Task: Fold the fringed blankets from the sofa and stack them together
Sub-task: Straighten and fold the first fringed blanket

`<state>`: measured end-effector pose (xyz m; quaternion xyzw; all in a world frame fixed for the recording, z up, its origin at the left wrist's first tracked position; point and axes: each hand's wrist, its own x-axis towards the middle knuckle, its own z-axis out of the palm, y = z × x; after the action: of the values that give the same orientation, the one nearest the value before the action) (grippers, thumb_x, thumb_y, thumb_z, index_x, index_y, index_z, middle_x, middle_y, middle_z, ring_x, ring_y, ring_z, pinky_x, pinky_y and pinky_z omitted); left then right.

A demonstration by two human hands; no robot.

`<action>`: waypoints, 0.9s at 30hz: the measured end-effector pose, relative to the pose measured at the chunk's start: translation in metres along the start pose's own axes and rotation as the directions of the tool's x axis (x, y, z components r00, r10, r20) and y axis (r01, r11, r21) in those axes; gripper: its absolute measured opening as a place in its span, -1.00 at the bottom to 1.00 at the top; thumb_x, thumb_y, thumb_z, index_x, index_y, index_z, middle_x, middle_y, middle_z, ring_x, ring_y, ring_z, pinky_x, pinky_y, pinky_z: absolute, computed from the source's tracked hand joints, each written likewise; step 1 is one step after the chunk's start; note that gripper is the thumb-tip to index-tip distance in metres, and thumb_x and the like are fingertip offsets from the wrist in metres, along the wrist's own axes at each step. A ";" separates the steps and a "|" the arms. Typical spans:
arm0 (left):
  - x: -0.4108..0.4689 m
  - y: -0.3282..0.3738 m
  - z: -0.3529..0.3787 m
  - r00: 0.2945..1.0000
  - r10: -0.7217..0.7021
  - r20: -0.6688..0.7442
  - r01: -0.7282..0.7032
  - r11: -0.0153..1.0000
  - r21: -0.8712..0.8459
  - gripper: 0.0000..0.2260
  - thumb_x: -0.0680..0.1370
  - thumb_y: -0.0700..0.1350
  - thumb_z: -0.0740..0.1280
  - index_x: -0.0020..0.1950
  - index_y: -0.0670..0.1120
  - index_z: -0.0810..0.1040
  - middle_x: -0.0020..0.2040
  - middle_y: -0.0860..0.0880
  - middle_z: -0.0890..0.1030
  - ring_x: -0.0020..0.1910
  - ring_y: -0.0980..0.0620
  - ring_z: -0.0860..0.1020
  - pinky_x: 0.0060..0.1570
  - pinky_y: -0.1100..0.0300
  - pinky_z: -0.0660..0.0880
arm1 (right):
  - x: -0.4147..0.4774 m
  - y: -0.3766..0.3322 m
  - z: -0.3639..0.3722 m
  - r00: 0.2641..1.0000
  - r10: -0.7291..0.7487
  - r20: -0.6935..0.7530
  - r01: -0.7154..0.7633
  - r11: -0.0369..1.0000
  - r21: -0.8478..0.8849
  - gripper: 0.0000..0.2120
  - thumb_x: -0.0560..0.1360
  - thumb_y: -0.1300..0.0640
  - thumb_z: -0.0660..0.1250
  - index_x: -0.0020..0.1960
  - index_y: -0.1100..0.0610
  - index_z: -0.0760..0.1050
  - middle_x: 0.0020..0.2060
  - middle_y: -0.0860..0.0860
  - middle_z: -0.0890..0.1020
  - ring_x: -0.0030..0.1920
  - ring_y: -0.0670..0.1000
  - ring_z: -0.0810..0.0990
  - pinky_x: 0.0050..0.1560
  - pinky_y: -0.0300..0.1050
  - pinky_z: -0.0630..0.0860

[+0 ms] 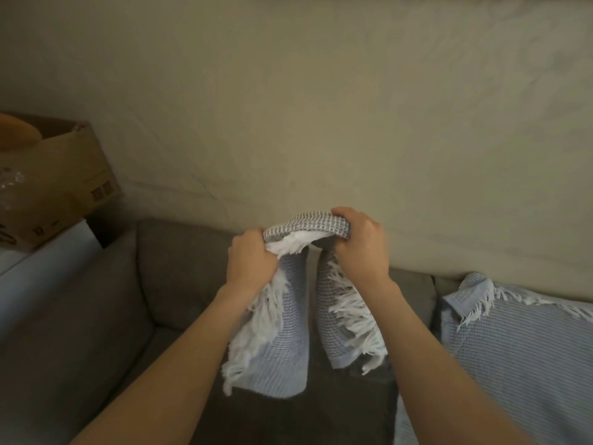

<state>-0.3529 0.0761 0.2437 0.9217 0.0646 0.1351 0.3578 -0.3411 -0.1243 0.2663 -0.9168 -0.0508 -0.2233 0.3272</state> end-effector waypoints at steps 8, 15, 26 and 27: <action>0.001 0.035 -0.007 0.993 -0.098 -0.071 0.097 0.995 -0.009 -0.79 0.54 -0.31 0.26 0.17 -0.22 0.51 0.12 -0.29 0.61 0.14 -0.39 0.58 0.10 -0.12 0.50 | -0.064 -0.015 0.049 0.930 0.159 0.330 -0.116 0.982 -0.147 -0.46 0.47 0.28 0.27 0.43 0.09 0.33 -0.01 0.20 0.66 0.02 0.33 0.63 -0.08 0.09 0.51; -0.014 0.029 0.002 0.995 -0.038 0.091 0.031 0.996 0.082 -0.67 0.57 -0.31 0.28 0.32 -0.18 0.38 0.22 -0.23 0.61 0.23 -0.34 0.56 0.16 -0.11 0.44 | -0.078 -0.022 0.071 0.864 0.147 0.481 -0.195 0.980 0.050 -0.46 0.41 0.04 0.25 0.36 0.16 0.39 0.02 0.20 0.66 0.03 0.34 0.63 -0.03 0.11 0.60; -0.010 0.002 -0.003 0.999 -0.036 -0.008 0.036 0.998 -0.053 -0.73 0.62 -0.12 0.33 0.32 -0.07 0.48 0.17 -0.12 0.66 0.18 -0.25 0.60 0.14 -0.09 0.53 | -0.058 -0.026 0.048 0.874 0.100 0.476 0.041 0.960 -0.277 -0.51 0.51 0.24 0.33 0.41 0.08 0.35 0.08 0.19 0.62 0.07 0.32 0.64 -0.16 0.04 0.43; -0.010 0.001 -0.003 0.999 -0.024 -0.021 0.023 0.999 -0.047 -0.73 0.62 -0.12 0.33 0.32 -0.08 0.48 0.16 -0.13 0.66 0.18 -0.26 0.61 0.13 -0.10 0.53 | -0.055 -0.027 0.045 0.882 0.105 0.460 0.062 0.941 -0.334 -0.49 0.52 0.24 0.33 0.44 0.05 0.35 0.12 0.18 0.62 0.10 0.31 0.64 -0.13 0.04 0.42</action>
<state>-0.3639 0.0750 0.2447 0.9108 0.0763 0.1421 0.3801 -0.3799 -0.0722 0.2260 -0.9863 -0.0790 0.0043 0.1449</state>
